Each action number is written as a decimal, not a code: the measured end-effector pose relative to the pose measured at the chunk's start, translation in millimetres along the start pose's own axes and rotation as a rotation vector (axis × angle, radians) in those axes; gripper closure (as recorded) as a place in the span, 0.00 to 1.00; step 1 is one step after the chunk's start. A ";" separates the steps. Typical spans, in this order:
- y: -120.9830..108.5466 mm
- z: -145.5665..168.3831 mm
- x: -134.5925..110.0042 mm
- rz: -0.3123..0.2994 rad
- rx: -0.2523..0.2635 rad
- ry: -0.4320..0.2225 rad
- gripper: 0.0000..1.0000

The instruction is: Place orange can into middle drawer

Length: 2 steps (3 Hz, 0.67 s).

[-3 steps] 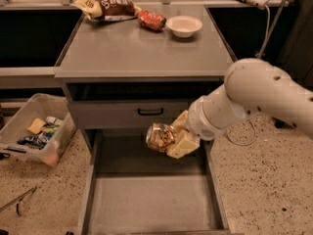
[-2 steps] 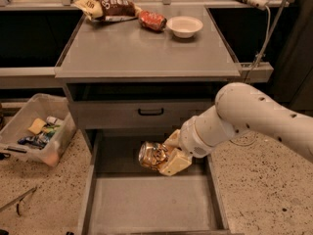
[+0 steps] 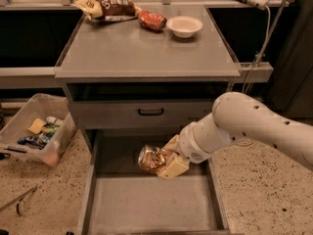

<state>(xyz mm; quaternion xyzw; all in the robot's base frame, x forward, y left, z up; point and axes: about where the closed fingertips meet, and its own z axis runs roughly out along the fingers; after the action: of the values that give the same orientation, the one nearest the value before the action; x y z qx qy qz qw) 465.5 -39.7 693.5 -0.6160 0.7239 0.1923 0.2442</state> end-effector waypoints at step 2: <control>5.5 127.1 61.2 0.152 0.015 0.044 1.00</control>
Offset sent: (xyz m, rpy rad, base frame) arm 0.0773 0.0527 -0.2149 0.0698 -0.0838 -0.3675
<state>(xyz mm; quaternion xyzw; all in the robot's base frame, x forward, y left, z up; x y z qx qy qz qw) 467.5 -14.0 554.7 -0.5615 0.7752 0.1910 0.2176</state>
